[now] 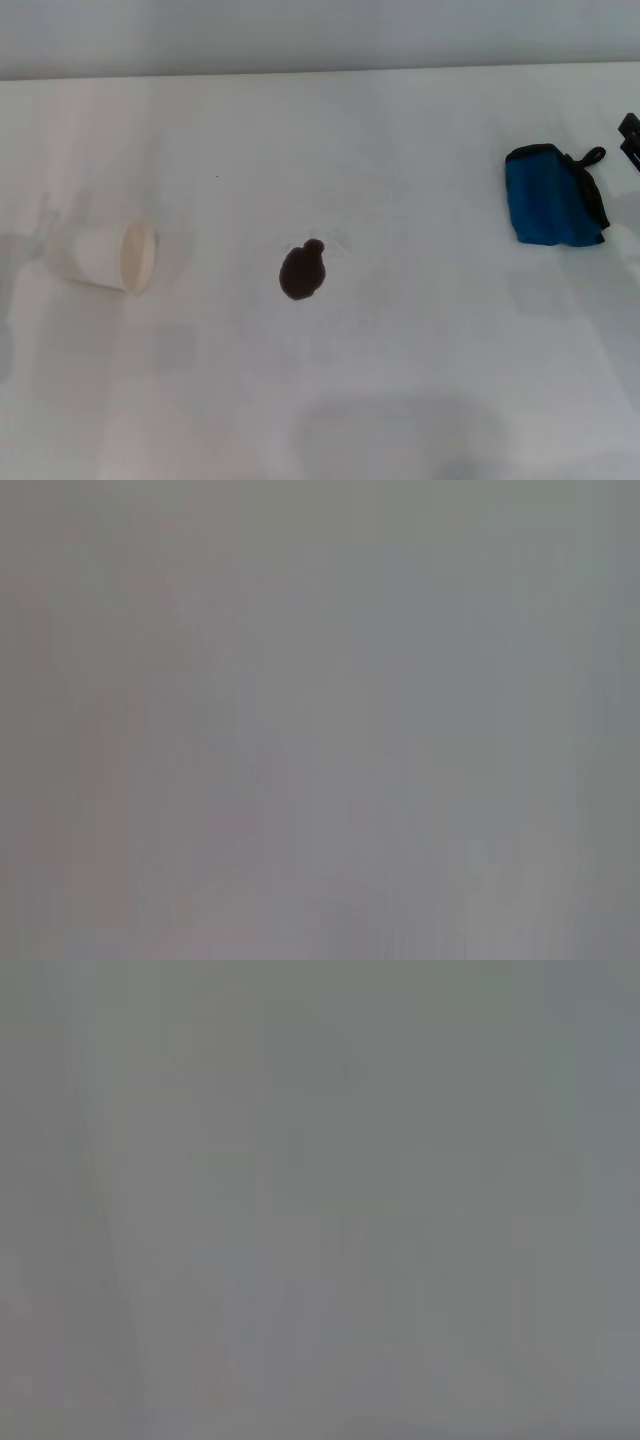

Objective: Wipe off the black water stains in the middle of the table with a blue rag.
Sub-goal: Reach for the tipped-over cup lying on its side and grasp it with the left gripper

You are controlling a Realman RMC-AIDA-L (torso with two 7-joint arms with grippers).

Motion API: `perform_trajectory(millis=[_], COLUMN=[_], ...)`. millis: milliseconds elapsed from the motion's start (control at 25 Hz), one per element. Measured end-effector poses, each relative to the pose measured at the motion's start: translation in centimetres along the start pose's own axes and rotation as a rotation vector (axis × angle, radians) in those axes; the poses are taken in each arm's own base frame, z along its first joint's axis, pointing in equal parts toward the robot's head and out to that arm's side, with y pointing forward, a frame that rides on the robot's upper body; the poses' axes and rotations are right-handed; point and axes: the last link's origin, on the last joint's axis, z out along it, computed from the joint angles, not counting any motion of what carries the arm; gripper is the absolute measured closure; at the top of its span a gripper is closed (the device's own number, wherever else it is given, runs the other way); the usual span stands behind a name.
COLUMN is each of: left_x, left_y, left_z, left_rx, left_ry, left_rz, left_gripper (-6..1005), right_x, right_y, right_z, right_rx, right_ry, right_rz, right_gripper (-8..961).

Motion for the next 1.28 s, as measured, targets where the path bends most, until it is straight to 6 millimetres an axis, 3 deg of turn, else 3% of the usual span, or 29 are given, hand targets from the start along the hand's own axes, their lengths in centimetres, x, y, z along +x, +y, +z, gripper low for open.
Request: perform_trajectory(millis=[840, 1040, 1280], left_x=[-0.1, 1.1, 4.9], left_y=[0.3, -1.8, -4.6], left_z=[-1.0, 0.8, 4.7], left_rx=[-0.125, -0.296, -0.513], left_ry=[-0.016, -0.095, -0.367], left_rz=[-0.061, -0.168, -0.056], left_gripper=[151, 154, 153], right_x=[0.3, 0.0, -0.3], right_y=[-0.4, -0.6, -0.4], right_z=[-0.5, -0.3, 0.4], right_rx=[0.014, 0.015, 0.012], right_ry=[0.012, 0.009, 0.008], right_rz=[0.0, -0.012, -0.018], right_gripper=[292, 293, 294])
